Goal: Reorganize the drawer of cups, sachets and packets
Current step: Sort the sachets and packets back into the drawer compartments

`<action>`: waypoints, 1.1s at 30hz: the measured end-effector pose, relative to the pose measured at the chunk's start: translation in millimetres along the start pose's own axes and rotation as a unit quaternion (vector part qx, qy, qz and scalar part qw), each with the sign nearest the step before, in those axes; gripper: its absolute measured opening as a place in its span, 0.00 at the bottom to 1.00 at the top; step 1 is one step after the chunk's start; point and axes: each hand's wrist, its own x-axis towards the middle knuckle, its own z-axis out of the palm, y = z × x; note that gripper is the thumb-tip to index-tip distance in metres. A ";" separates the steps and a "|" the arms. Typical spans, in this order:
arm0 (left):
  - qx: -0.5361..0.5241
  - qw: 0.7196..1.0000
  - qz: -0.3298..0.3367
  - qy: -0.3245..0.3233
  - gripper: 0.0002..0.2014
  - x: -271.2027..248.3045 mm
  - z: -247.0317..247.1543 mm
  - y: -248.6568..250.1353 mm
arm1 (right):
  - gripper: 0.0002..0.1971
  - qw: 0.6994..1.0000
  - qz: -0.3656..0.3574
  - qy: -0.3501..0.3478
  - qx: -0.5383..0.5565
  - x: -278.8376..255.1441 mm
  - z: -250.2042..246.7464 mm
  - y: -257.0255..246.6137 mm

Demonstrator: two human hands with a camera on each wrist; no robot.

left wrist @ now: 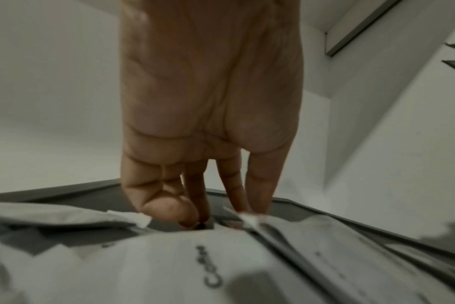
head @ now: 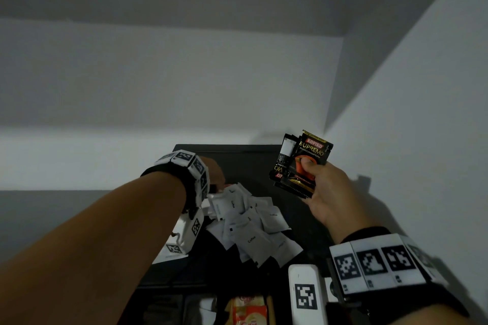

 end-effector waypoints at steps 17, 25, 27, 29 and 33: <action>-0.161 0.982 0.043 0.083 0.19 -15.2 -7.6 29.0 | 0.09 1.000 -0.001 0.001 0.002 -2.2 -4.3 2.1; -0.263 0.949 0.056 0.163 0.16 -43.9 -33.7 22.7 | 0.06 1.000 -0.005 0.001 0.013 -13.2 0.8 4.2; -0.280 0.941 0.070 0.174 0.12 -51.9 -38.1 21.4 | 0.06 1.000 -0.008 -0.003 0.017 -17.6 3.1 2.6; -0.279 0.940 0.077 0.182 0.09 -59.3 -41.1 20.3 | 0.06 1.000 -0.012 -0.010 0.018 -21.8 5.6 1.1; -0.285 0.931 0.085 0.214 0.09 -72.1 -46.7 17.2 | 0.07 1.000 -0.021 -0.015 0.013 -28.4 11.1 0.5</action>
